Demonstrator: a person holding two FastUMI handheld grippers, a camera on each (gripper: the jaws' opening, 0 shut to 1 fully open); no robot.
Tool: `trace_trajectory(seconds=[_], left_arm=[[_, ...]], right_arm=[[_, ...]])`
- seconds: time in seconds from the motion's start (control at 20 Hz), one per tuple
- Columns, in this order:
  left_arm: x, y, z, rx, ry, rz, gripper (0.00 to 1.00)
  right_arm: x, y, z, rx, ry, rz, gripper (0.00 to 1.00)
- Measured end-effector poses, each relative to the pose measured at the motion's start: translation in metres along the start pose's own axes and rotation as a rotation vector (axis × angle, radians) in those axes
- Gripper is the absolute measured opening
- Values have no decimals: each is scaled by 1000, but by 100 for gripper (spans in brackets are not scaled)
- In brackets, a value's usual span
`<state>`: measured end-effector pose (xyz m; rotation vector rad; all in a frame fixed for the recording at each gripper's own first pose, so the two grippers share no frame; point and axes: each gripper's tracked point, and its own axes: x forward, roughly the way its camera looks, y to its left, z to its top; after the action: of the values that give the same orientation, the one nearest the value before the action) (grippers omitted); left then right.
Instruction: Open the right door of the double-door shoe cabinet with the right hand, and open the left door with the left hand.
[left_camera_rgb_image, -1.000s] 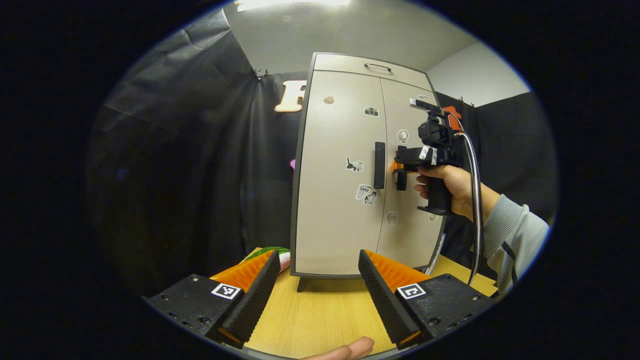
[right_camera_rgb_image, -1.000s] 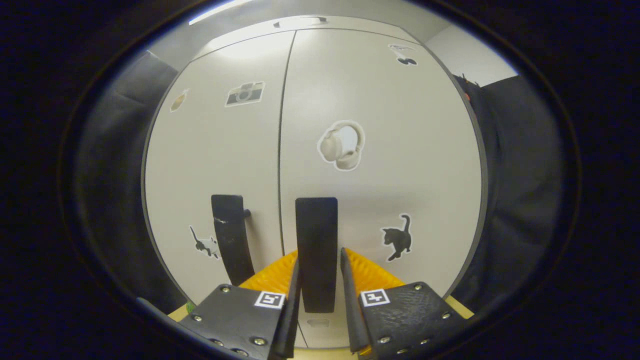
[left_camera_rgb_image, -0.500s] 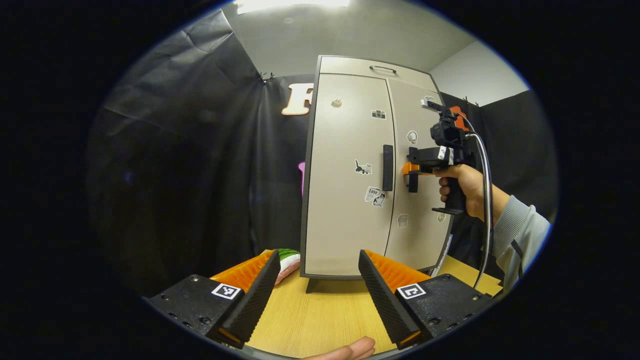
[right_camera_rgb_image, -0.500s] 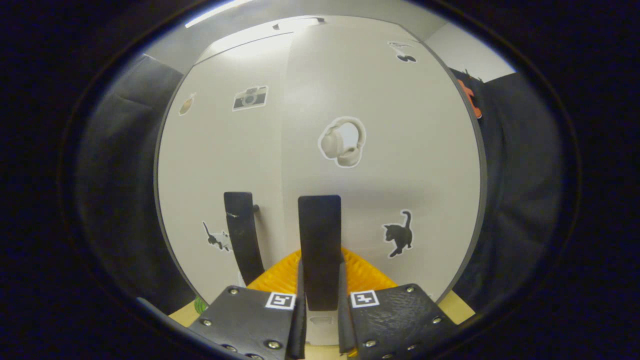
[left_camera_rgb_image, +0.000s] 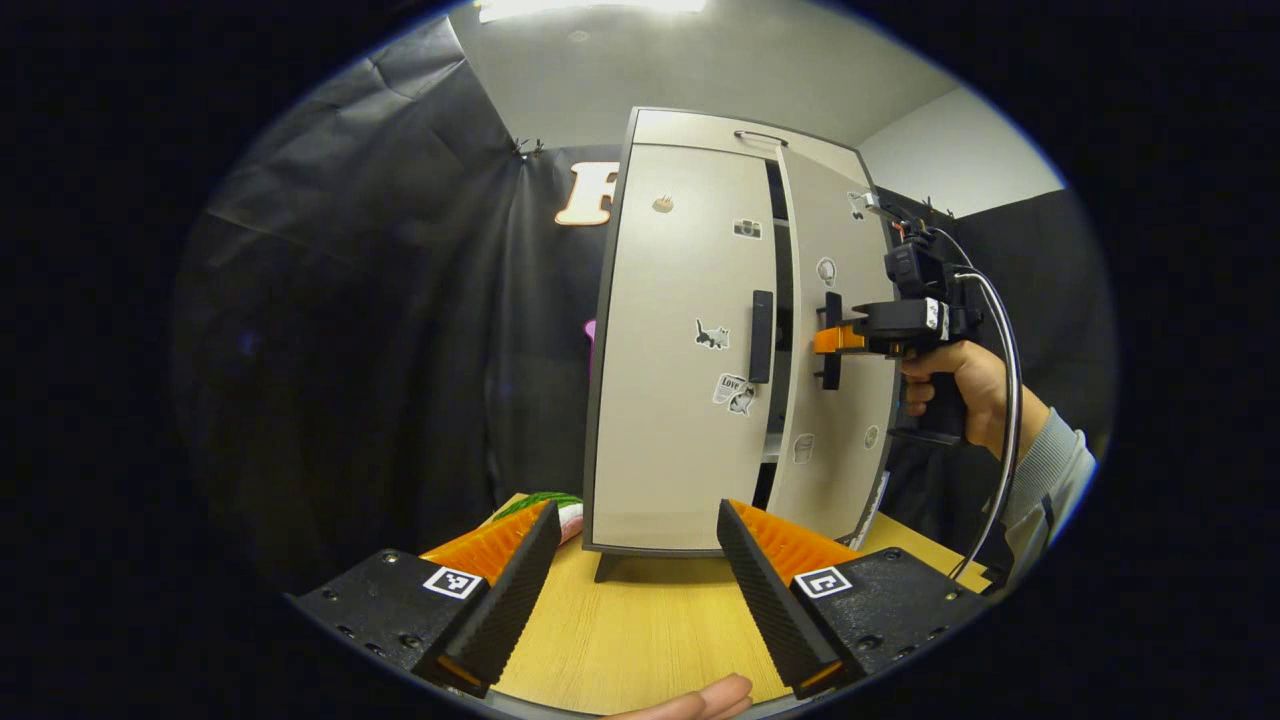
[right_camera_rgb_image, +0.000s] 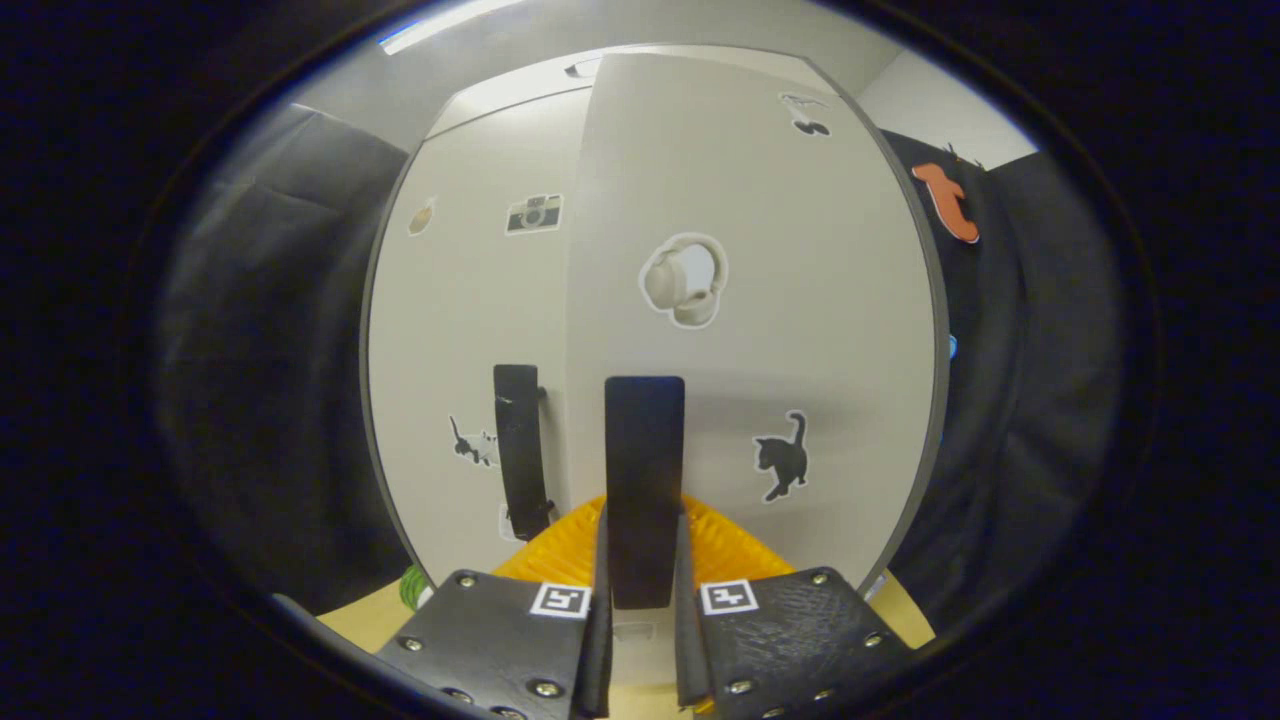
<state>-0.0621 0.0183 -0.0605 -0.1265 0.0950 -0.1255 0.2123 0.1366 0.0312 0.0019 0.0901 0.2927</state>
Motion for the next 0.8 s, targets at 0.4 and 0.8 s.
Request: trace_trajectory(seconds=[0.4,0.8], left_arm=[[3,-6,-3,-7,13,-19,98],[2,-1,-4,1,30,-12,98]], right_arm=[[-6,-3,1,23,3,74,17],[-21,-11,2,46,16,159,13]])
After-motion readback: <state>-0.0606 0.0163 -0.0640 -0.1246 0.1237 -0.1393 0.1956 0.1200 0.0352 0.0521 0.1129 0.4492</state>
